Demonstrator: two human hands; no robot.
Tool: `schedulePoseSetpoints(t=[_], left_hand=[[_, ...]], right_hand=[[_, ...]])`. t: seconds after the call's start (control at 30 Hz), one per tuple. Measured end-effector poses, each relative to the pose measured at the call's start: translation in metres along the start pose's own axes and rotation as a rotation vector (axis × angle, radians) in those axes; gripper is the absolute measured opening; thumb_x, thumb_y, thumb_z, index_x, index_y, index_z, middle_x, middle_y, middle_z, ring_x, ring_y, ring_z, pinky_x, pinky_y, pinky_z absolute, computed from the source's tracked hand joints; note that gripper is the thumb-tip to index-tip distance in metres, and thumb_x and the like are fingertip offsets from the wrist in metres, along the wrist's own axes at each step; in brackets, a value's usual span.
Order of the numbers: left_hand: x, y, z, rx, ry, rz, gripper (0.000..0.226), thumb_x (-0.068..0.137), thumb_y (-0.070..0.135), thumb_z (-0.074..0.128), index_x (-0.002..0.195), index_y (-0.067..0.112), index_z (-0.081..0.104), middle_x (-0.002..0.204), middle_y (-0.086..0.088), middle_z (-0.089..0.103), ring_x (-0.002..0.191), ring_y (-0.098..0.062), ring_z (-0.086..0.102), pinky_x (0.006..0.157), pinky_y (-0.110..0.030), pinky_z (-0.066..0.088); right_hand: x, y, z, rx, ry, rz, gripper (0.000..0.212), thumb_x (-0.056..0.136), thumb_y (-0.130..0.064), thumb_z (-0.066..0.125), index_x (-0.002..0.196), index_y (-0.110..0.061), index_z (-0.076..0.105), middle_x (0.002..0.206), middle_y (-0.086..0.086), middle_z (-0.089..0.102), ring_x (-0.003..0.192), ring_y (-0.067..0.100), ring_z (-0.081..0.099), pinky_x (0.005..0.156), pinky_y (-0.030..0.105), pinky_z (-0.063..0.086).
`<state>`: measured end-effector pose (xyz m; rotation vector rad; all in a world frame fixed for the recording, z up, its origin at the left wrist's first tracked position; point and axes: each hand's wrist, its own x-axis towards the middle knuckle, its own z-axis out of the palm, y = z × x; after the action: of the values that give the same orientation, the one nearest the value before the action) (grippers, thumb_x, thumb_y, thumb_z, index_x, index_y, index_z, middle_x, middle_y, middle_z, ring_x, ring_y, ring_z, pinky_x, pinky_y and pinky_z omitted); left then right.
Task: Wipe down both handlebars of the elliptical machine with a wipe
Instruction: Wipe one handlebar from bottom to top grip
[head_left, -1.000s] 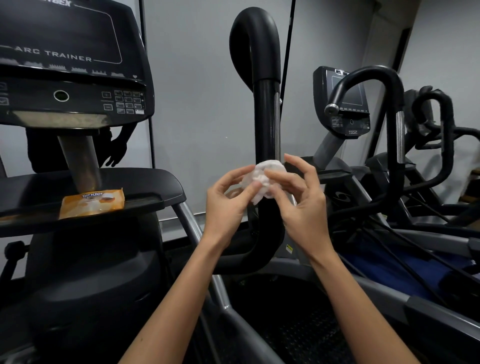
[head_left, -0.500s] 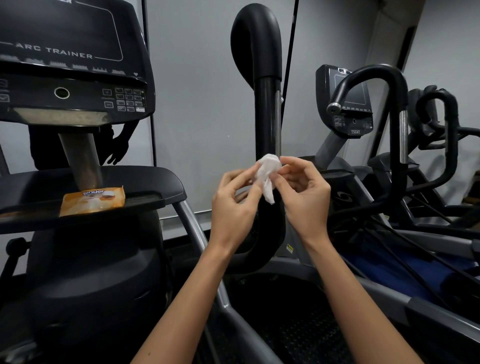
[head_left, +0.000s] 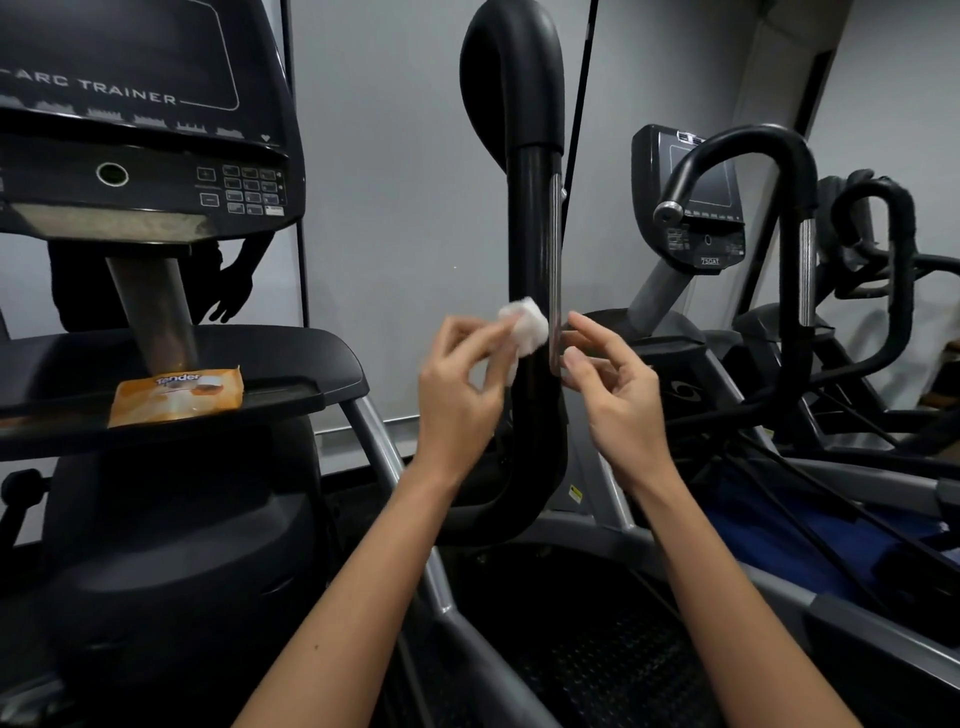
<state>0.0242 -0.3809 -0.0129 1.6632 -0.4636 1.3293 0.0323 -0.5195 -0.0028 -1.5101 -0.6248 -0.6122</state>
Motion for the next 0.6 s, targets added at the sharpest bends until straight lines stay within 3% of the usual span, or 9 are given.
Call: schedulePoseSetpoints(t=[0.13,0.27,0.33,0.43,0.53,0.6], left_hand=[[-0.043,-0.012,0.003,0.080,0.009,0.176,0.024,0.085,0.000,0.060,0.107,0.003,0.068,0.106,-0.002,0.049,0.091,-0.008,0.056,0.086,-0.012,0.045],[-0.027,-0.011,0.002,0.094,0.009,0.163,0.025,0.084,-0.005,0.063,0.107,0.001,0.068,0.097,0.001,0.056,0.085,-0.005,0.056,0.075,-0.017,0.050],[-0.007,-0.003,0.003,-0.007,0.035,-0.028,0.024,0.087,0.004,0.062,0.111,0.008,0.068,0.092,0.004,0.060,0.081,0.000,0.059,0.070,-0.015,0.051],[0.009,0.004,0.010,-0.309,0.035,-0.466,0.025,0.089,0.012,0.063,0.112,0.023,0.064,0.094,0.000,0.067,0.076,-0.001,0.066,0.073,-0.021,0.056],[0.005,-0.001,0.010,-0.424,-0.062,-0.614,0.024,0.089,0.006,0.060,0.112,0.009,0.067,0.101,-0.007,0.070,0.079,-0.001,0.068,0.076,-0.026,0.057],[-0.002,0.003,0.005,-0.428,-0.060,-0.633,0.021,0.088,0.005,0.061,0.106,0.013,0.069,0.098,-0.004,0.070,0.079,0.000,0.067,0.074,-0.021,0.055]], right_hand=[[-0.004,0.003,0.010,0.125,-0.017,0.025,0.039,0.092,-0.001,0.051,0.118,-0.031,0.053,0.105,-0.007,0.063,0.084,-0.005,0.062,0.078,0.014,0.047],[-0.005,0.004,0.013,0.177,-0.008,0.030,0.040,0.092,0.001,0.051,0.116,-0.031,0.055,0.102,-0.007,0.065,0.080,-0.002,0.063,0.072,0.013,0.049],[-0.005,0.004,0.013,0.183,-0.012,0.029,0.039,0.092,0.000,0.052,0.115,-0.031,0.056,0.104,-0.005,0.066,0.082,0.000,0.064,0.073,0.014,0.050],[-0.006,0.003,0.012,0.184,-0.027,0.022,0.039,0.092,0.000,0.052,0.115,-0.031,0.057,0.106,-0.003,0.067,0.084,0.004,0.066,0.074,0.017,0.051],[-0.006,0.001,0.011,0.170,-0.032,0.019,0.038,0.092,-0.001,0.052,0.116,-0.030,0.057,0.103,-0.005,0.069,0.083,0.005,0.066,0.074,0.017,0.052],[-0.005,0.001,0.010,0.164,-0.035,0.014,0.038,0.092,0.000,0.052,0.116,-0.029,0.056,0.106,-0.002,0.067,0.084,0.004,0.066,0.074,0.016,0.051]])
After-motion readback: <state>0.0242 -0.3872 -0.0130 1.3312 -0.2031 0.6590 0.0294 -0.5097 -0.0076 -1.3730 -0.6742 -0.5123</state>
